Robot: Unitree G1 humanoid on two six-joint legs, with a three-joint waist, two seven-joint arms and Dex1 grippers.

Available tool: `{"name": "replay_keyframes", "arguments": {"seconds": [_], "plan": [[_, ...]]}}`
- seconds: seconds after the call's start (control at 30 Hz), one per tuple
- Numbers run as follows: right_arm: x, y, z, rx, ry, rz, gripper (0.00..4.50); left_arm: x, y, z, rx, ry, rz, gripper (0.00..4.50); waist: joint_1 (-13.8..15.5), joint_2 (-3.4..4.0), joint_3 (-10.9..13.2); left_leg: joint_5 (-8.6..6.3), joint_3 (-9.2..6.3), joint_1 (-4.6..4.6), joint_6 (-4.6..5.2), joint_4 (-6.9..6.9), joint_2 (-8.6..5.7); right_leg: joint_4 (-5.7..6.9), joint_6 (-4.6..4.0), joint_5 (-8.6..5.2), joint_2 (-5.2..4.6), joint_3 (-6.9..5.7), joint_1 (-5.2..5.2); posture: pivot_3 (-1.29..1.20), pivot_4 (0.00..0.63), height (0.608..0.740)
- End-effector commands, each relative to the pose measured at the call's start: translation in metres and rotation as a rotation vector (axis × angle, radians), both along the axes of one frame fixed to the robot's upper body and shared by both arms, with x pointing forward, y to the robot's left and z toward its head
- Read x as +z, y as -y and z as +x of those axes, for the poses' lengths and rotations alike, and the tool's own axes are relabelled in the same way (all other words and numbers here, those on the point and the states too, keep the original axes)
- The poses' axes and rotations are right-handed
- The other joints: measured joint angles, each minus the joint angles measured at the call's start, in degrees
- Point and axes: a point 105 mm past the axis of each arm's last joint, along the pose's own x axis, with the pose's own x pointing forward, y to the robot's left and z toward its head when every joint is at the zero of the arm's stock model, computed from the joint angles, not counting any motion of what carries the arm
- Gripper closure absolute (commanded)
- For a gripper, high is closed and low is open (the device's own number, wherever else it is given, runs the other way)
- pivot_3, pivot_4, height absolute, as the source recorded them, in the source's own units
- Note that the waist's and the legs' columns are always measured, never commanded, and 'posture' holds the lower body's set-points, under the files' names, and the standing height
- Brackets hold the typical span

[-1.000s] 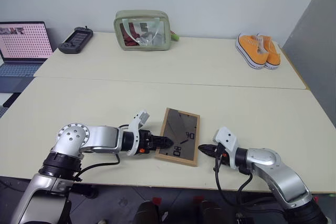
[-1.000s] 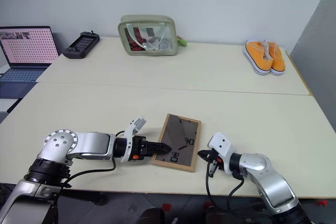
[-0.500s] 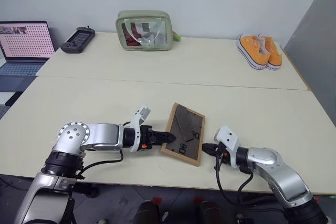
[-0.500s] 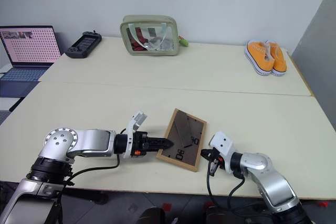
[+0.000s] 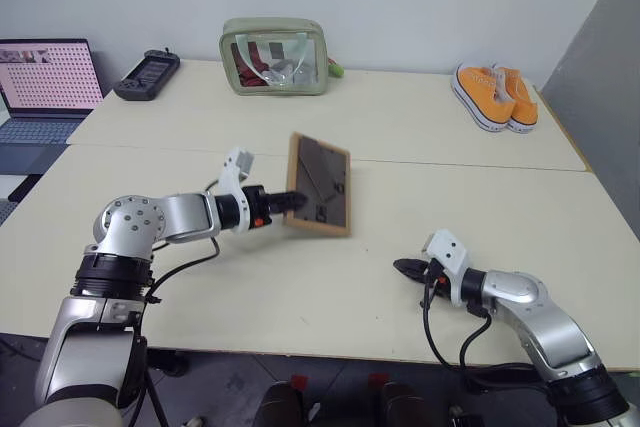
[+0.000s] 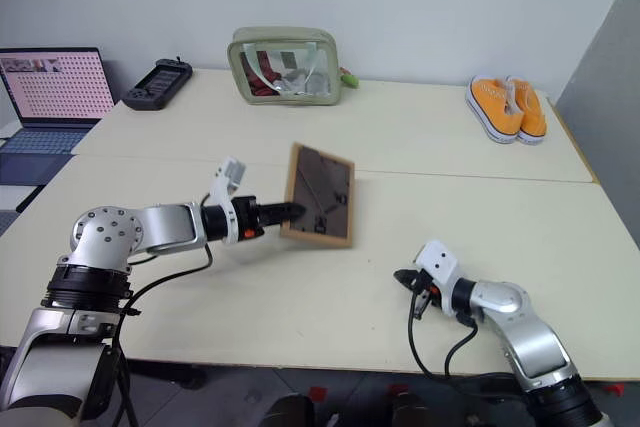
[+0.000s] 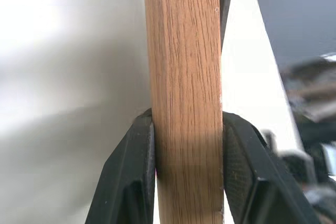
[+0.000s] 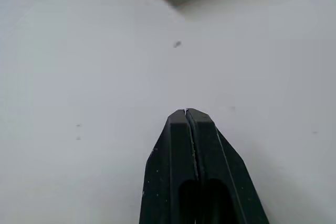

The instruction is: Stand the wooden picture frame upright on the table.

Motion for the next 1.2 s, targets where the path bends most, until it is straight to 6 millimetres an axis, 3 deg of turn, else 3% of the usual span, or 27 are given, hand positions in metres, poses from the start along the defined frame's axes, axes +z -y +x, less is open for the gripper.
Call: {"name": "replay_keyframes", "arguments": {"seconds": [0.03,0.1,0.23,0.37,0.5,0.63,0.97,1.2], "plan": [[0.026,0.027,0.021,-0.116,0.104,-0.003,4.50,0.063,0.008,0.008,-0.034,0.433,0.085,3.20,0.1,0.00,0.0,0.00,0.00,-0.05,0.00,0.00,0.00,-0.01,0.00,0.00,-0.01,0.00,-0.02,0.00,0.150,0.740],[0.044,0.031,0.026,-0.130,0.156,0.010,4.50,0.071,0.011,0.008,-0.036,0.527,0.130,3.20,0.1,0.04,0.1,0.00,0.01,-0.13,-0.01,0.00,0.00,-0.02,0.00,0.00,-0.02,-0.01,-0.08,0.00,0.150,0.740],[0.098,0.030,0.029,-0.120,0.267,0.104,4.50,0.078,0.018,0.004,-0.060,0.675,0.223,3.20,0.0,0.08,0.1,0.00,0.03,-0.31,0.00,-0.01,0.03,-0.01,-0.01,0.00,-0.01,0.00,-0.26,0.00,0.150,0.740],[0.154,0.018,0.025,-0.075,0.371,0.232,4.50,0.080,0.025,-0.005,-0.086,0.733,0.237,3.20,-0.2,0.11,0.1,0.00,0.03,-0.42,0.00,-0.02,0.04,0.02,-0.01,0.01,-0.01,0.01,-0.39,0.00,0.150,0.740],[0.189,-0.006,0.022,-0.035,0.400,0.342,3.76,0.084,0.030,-0.006,-0.091,0.738,0.215,3.20,-0.1,0.11,0.1,0.00,-0.02,-0.49,0.01,-0.03,0.06,0.04,-0.02,0.01,0.00,-0.03,-0.46,0.00,0.150,0.740],[0.195,-0.029,0.023,0.015,0.413,0.351,2.89,0.088,0.040,-0.009,-0.129,0.755,0.201,3.20,-0.1,0.11,0.1,-0.01,-0.03,-0.56,0.01,0.00,0.04,0.04,-0.02,0.01,-0.01,-0.04,-0.49,0.00,0.150,0.740],[0.193,-0.050,0.038,0.061,0.404,0.394,2.89,0.090,0.058,-0.025,-0.226,0.774,0.174,3.20,-0.1,0.12,0.1,0.00,-0.03,-0.79,0.01,0.02,0.05,0.10,-0.03,0.02,-0.01,-0.04,-0.76,0.00,0.150,0.740],[0.189,-0.046,0.056,0.069,0.404,0.377,2.89,0.090,0.066,-0.035,-0.262,0.780,0.161,3.20,-0.2,0.12,0.1,0.01,-0.03,-0.78,0.01,0.06,0.05,0.17,-0.03,0.03,0.00,-0.04,-0.77,0.00,0.150,0.740]]}}
